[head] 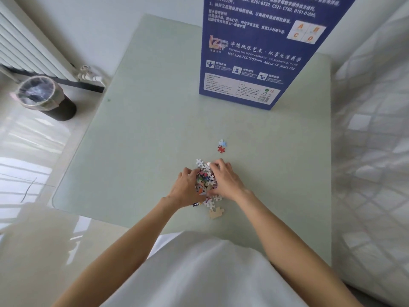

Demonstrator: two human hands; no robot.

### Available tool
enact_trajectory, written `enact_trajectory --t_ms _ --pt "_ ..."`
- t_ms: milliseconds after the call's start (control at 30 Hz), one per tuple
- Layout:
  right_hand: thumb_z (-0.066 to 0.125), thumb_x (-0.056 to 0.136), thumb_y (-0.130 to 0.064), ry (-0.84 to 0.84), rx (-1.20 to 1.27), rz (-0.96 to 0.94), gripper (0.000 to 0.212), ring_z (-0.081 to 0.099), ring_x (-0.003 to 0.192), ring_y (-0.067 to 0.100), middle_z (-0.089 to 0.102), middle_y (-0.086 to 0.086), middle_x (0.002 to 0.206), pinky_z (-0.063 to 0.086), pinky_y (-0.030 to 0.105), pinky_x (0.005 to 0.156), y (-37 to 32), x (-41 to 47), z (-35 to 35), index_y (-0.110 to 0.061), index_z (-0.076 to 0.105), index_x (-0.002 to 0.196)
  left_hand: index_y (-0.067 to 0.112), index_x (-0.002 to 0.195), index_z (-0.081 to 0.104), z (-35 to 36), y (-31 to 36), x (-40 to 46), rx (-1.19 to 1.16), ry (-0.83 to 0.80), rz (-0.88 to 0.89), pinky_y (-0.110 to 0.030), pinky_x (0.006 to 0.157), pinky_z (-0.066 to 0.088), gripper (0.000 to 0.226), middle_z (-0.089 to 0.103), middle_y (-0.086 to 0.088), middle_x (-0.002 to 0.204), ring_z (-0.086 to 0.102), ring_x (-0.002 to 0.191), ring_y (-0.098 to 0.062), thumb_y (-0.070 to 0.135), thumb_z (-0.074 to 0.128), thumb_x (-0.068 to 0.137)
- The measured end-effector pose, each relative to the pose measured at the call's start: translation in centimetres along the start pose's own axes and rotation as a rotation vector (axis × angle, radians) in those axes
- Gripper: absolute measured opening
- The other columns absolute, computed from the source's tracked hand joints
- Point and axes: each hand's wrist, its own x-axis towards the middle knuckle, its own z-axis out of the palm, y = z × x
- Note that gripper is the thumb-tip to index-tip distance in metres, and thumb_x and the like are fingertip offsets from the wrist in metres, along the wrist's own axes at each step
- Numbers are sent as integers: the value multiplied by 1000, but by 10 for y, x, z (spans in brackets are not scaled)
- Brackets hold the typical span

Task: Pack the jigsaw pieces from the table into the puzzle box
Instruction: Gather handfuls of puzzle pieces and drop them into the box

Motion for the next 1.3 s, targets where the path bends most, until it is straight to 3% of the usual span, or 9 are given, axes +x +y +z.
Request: enact_trajectory --t_ms 200,333,433,633,900,1033,1200,1300 --pt "76 65 -53 71 11 73 84 40 108 26 37 9 121 47 37 78 -4 -6 4 -13 38 129 18 135 36 3 4 1 65 36 23 -31 95 39 85 33 -10 131 42 113 -27 33 82 66" --pt "79 68 -38 9 8 26 75 35 114 25 33 10 126 47 34 87 1 -10 2 -6 41 125 19 132 41 0 1 2 35 58 39 -29 94 39 77 37 -8 130 46 112 -26 32 81 67" --pt "76 74 -26 62 2 39 63 39 113 24 37 8 126 47 30 84 3 -11 3 -7 42 123 18 133 40 -3 2 5 31 48 31 -27 92 37 76 45 -9 123 47 111 -25 28 80 69" --pt "76 73 -22 78 76 63 62 47 107 26 46 8 119 48 35 80 -5 -8 4 -13 40 122 20 131 42 -5 4 11 64 11 25 -28 89 37 68 57 -8 116 49 109 -24 29 77 73" --pt "74 76 -27 70 79 96 56 43 109 25 47 10 117 40 28 76 -9 -8 5 -14 45 121 17 131 46 -6 -3 4 42 27 66 -29 85 40 66 59 -6 117 53 104 -26 26 77 73" --pt "76 74 -26 99 94 100 54 44 106 25 47 9 115 42 30 83 -13 -7 10 -8 48 116 17 131 46 -5 -3 1 16 36 69 -29 81 43 62 60 -7 116 59 99 -26 23 74 76" --pt "76 74 -19 134 199 66 47 55 97 25 57 9 107 39 24 69 -15 -9 13 -8 46 109 19 126 54 -6 -2 -1 -47 93 87 -28 80 45 51 66 -6 110 62 97 -24 24 72 79" --pt "75 75 -19 169 286 46 42 58 93 23 62 8 103 47 31 70 -14 -10 15 -12 50 108 23 126 56 -7 -4 -2 -61 139 111 -29 80 47 47 69 -5 105 64 93 -24 25 71 81"
